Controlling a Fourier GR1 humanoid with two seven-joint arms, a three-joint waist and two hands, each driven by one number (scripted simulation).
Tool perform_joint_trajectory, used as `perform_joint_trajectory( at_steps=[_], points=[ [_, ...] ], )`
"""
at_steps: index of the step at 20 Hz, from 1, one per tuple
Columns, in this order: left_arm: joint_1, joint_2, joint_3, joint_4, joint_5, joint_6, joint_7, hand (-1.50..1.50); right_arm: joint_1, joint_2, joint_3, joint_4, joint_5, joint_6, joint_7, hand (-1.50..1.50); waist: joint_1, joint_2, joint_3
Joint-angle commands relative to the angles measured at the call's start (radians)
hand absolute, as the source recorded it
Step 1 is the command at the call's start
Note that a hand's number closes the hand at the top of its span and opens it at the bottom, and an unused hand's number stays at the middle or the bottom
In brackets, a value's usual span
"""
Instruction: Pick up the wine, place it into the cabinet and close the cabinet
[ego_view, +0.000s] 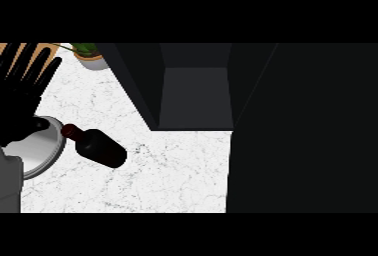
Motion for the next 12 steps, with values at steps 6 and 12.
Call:
perform_joint_trajectory(
  at_steps=[6,12],
  points=[
    [0.114,0.028,0.051,0.049,0.002,-0.097,-0.06,-1.5,-0.044,0.068,0.106,-0.048,0.127,-0.065,0.064,-1.5,0.004,0.001,-0.001],
    [0.074,0.064,0.081,0.14,-0.003,-0.113,-0.066,-1.5,-0.061,0.035,0.05,-0.088,0.056,-0.045,0.121,-1.5,-0.001,0.001,-0.001]
  ],
)
